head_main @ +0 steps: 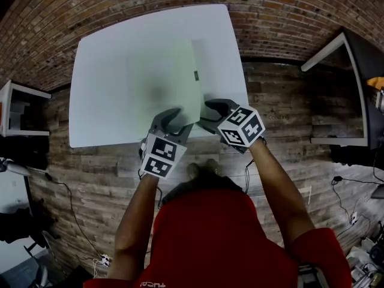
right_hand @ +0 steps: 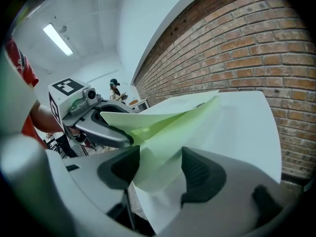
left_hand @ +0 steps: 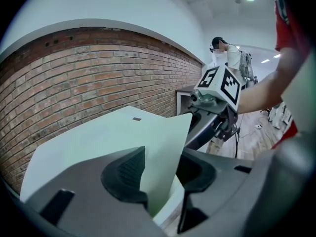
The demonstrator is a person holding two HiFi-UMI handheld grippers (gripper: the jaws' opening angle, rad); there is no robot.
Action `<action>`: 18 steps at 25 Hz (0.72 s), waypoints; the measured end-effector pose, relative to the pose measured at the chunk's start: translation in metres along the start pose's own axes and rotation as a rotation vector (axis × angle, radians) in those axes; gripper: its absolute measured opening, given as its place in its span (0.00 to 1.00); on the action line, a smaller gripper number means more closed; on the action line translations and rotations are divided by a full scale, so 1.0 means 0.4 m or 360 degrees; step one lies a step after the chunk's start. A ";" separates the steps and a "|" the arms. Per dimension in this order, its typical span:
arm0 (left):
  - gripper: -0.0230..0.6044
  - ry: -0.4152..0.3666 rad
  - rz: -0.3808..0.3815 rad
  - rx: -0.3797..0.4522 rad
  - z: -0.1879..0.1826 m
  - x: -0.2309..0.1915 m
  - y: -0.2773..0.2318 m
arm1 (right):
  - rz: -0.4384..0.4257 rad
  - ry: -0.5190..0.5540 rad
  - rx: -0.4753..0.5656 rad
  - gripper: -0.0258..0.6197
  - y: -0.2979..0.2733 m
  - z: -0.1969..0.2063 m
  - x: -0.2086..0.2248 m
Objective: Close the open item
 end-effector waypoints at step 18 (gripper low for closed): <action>0.35 -0.0045 0.0124 -0.0161 0.032 0.003 -0.041 | -0.0190 0.0167 -0.0058 0.43 0.018 0.005 0.005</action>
Point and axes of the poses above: the fingertips, and each gripper's own axes: y backward along the fingers, x to its right, z out of its underside, the point moved 5 cm from there along y, backward along the fingers, and after that the axes turned 3 degrees about x, right-handed, at the moved point
